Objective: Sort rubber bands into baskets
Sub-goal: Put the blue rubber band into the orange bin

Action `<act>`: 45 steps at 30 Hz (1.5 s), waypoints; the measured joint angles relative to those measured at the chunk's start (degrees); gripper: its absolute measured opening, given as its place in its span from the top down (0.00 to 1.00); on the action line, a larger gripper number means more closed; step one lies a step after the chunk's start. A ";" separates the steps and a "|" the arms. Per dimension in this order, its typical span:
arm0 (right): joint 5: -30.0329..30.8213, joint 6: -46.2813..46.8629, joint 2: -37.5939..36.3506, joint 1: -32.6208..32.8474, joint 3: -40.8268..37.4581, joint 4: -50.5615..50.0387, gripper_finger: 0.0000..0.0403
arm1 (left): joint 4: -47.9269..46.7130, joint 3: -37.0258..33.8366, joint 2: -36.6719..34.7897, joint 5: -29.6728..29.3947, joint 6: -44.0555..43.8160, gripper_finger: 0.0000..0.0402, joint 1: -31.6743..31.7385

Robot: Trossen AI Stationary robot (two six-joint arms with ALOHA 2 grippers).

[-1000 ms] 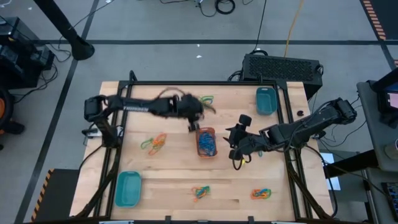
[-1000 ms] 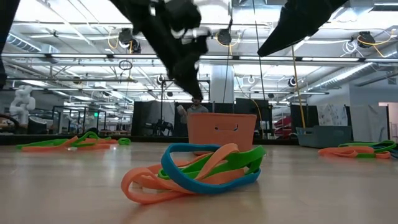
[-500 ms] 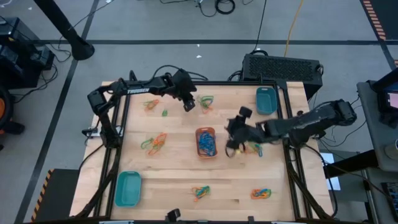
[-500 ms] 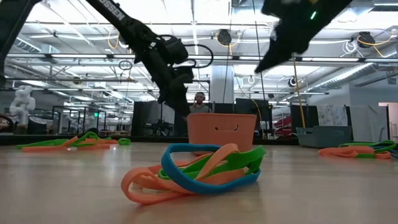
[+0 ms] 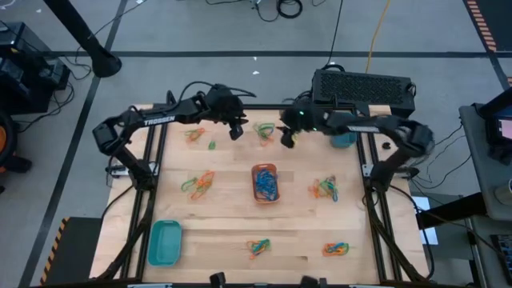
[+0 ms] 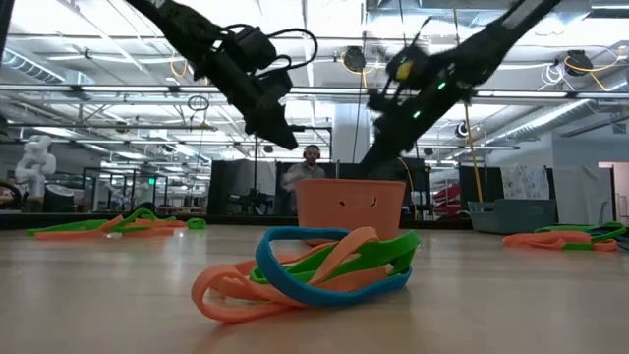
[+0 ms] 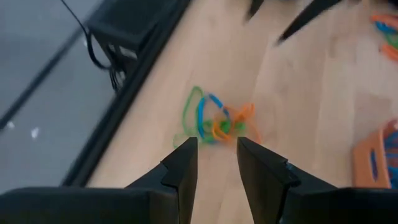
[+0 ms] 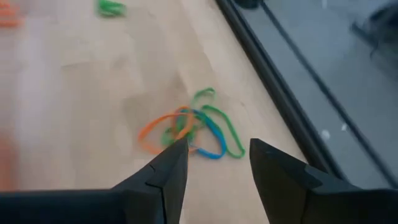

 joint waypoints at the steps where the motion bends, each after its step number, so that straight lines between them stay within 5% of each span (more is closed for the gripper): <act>1: -0.14 0.72 2.59 -0.72 1.67 0.01 0.59 | 3.25 -1.25 -0.17 0.02 0.00 0.70 0.05; 10: 2.77 -0.59 18.43 -1.58 18.41 -17.00 0.59 | 13.85 -7.15 -0.21 0.14 0.04 0.70 2.82; 24: 0.28 3.63 26.03 -2.10 20.86 -15.47 0.67 | 22.14 -9.73 -0.23 4.05 1.38 0.70 3.91; 31: 5.02 4.28 27.04 -1.60 22.06 -16.25 0.76 | 22.15 -9.73 -0.23 4.50 1.53 0.70 3.84; 37: 6.09 3.05 26.73 -1.66 24.58 -23.72 0.98 | 21.98 -9.73 -0.23 4.48 1.53 0.70 3.83; 45: 9.45 1.34 23.12 -1.07 26.40 -26.33 1.00 | 20.61 -9.73 -0.23 4.46 2.02 0.70 3.82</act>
